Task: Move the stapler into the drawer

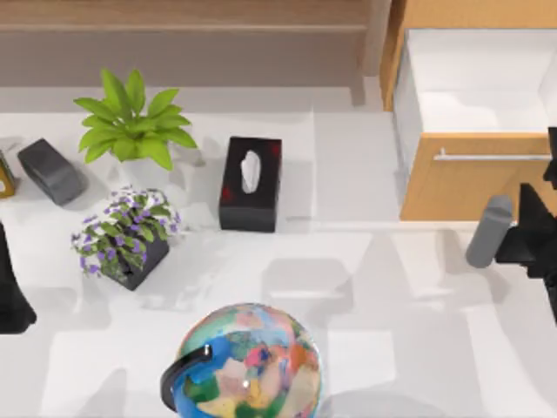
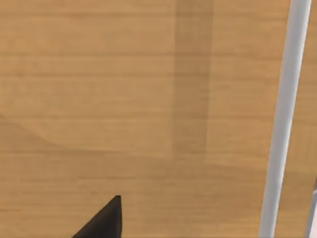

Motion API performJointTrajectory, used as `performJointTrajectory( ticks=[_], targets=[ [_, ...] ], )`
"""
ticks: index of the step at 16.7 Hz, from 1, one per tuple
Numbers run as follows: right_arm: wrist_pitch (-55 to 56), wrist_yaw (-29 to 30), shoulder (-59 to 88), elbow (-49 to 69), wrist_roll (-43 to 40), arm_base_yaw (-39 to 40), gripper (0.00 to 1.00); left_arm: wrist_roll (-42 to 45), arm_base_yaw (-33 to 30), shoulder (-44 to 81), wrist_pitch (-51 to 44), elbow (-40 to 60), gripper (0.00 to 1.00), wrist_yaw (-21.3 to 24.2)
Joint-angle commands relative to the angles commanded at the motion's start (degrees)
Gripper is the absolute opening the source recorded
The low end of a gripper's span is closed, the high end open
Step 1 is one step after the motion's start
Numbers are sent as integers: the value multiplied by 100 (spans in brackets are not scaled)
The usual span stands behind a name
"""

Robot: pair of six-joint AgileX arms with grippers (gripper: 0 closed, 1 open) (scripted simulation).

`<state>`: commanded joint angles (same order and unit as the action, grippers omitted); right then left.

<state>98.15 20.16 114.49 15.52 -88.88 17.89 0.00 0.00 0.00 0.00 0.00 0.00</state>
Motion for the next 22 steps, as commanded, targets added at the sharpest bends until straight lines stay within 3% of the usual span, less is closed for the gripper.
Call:
performJointTrajectory(
  ticks=[15, 22],
  targets=[
    [212, 170, 267, -403, 21, 165, 100, 0, 0, 0, 0, 0, 100, 0],
    [-1250, 149, -795, -32, 878, 372, 100, 0, 0, 0, 0, 0, 100, 0]
  ],
)
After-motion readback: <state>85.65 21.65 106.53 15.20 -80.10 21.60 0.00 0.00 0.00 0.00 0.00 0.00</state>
